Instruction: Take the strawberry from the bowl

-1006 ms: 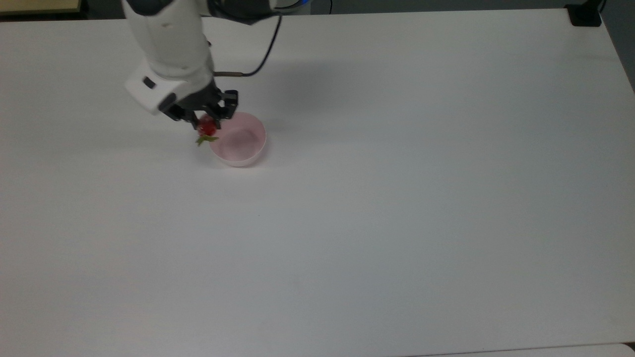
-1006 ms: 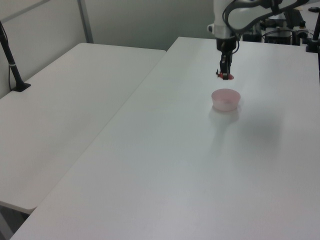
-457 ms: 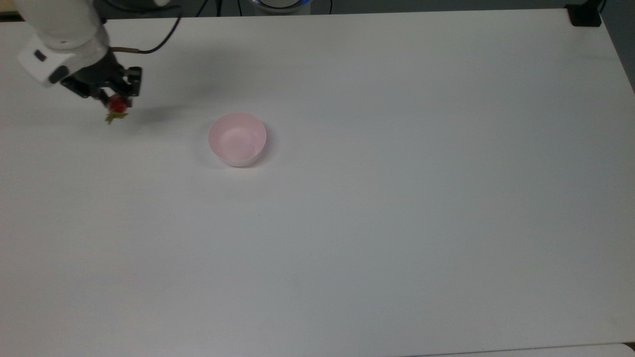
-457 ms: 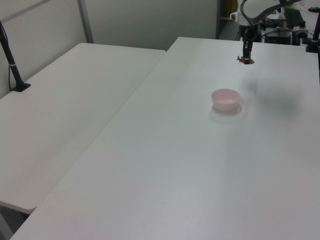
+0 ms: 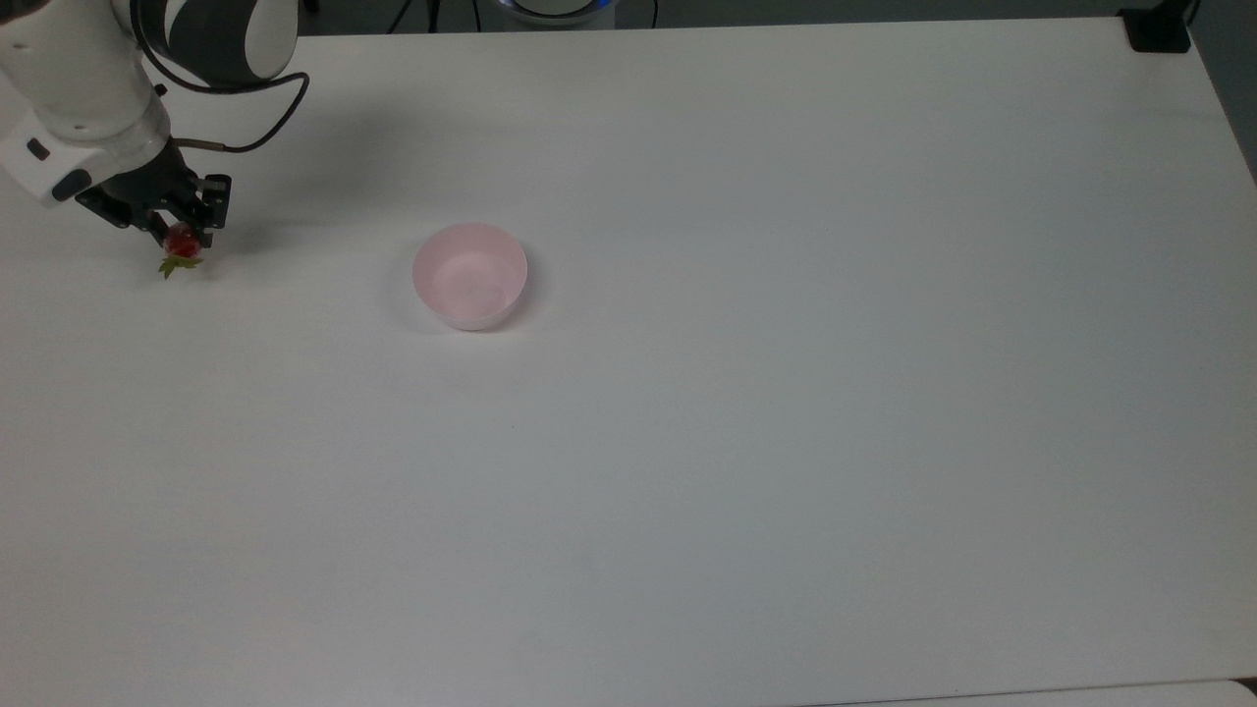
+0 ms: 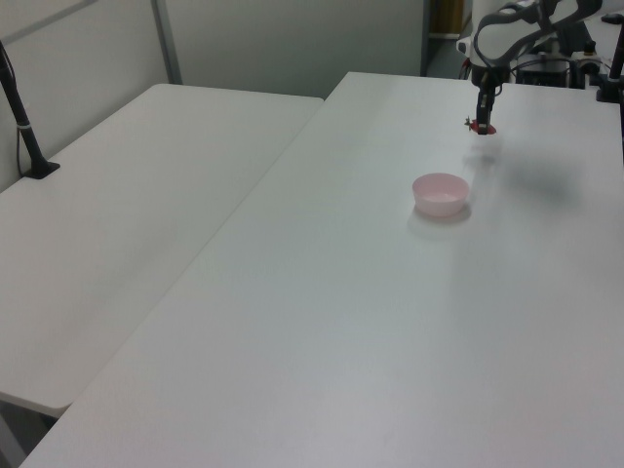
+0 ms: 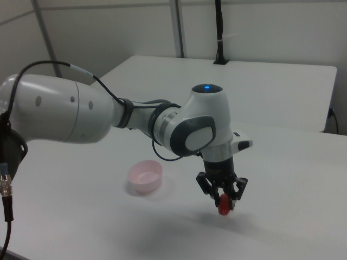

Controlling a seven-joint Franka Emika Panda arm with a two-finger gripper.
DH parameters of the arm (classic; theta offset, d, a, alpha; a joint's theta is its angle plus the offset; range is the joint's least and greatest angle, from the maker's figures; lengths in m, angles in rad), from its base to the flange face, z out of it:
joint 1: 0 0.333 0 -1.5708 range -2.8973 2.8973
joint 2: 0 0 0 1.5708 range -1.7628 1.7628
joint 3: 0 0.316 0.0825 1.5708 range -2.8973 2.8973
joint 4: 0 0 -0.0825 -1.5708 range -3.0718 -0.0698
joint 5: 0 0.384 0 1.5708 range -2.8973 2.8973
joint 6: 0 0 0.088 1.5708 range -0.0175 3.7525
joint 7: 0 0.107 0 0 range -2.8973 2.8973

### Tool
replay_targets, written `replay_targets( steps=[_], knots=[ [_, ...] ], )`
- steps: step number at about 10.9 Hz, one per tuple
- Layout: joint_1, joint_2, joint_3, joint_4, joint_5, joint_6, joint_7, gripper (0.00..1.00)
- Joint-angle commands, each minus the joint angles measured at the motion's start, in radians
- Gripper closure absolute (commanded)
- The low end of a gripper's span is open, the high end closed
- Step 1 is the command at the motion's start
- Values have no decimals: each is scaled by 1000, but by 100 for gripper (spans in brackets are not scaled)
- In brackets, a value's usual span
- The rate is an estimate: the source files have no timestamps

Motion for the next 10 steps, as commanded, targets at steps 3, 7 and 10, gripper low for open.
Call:
replay_targets(
  steps=[3,7,10],
  knots=[
    [3,17,-1,12,-19,7,-2,17],
    [15,-53,12,12,-12,-4,165,0],
    [79,-192,17,12,-6,-104,303,0]
  ],
)
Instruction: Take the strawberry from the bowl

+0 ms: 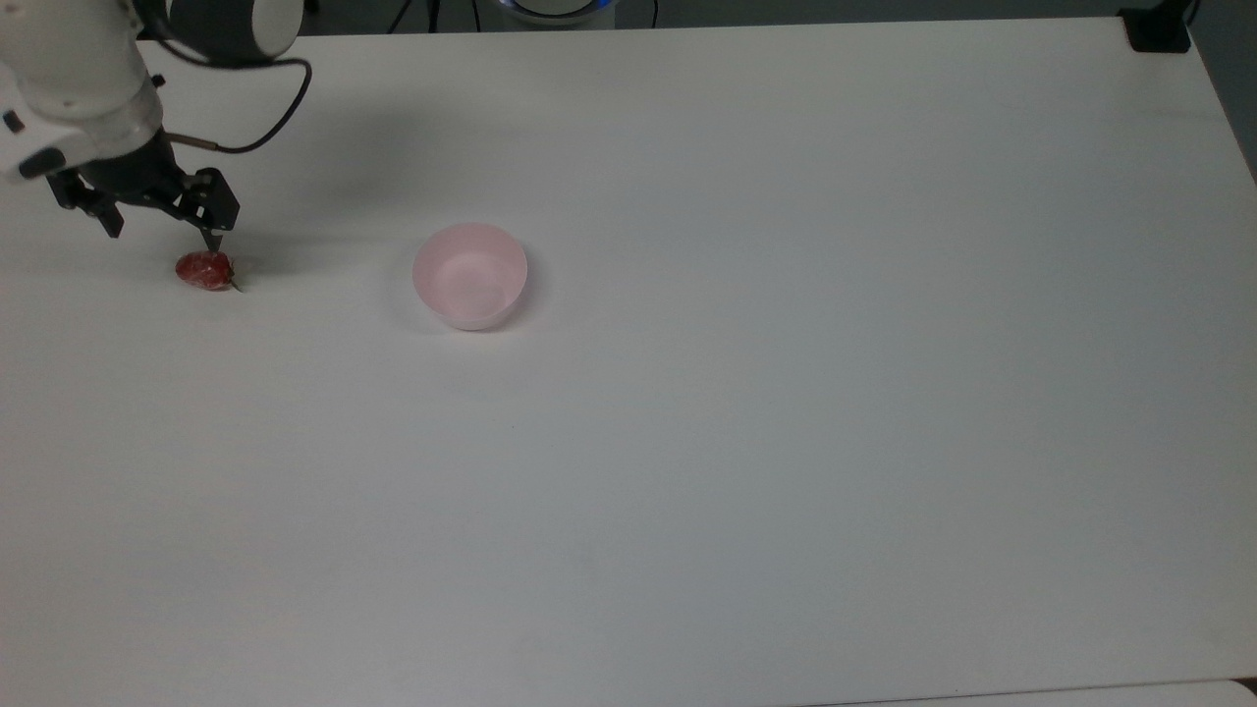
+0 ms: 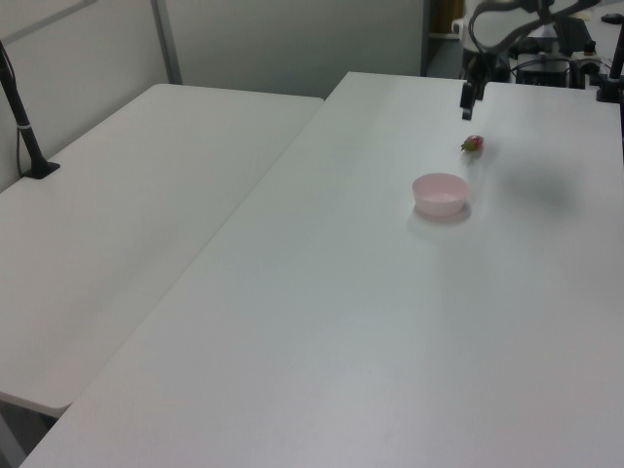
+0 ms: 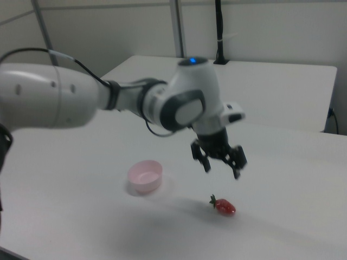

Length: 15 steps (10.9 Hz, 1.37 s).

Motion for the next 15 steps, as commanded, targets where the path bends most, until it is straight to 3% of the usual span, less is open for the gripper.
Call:
replay_targets(
  steps=[1,5,7,9,12,15],
  knots=[
    [81,-195,-1,-37,4,-164,132,0],
    [269,-396,-9,-37,55,-440,285,0],
    [344,-444,-9,-35,104,-479,372,0],
    [380,-438,-3,-10,112,-471,445,0],
    [385,-428,-4,-6,95,-467,306,0],
    [376,-428,-9,-6,105,-409,311,0]
  ],
)
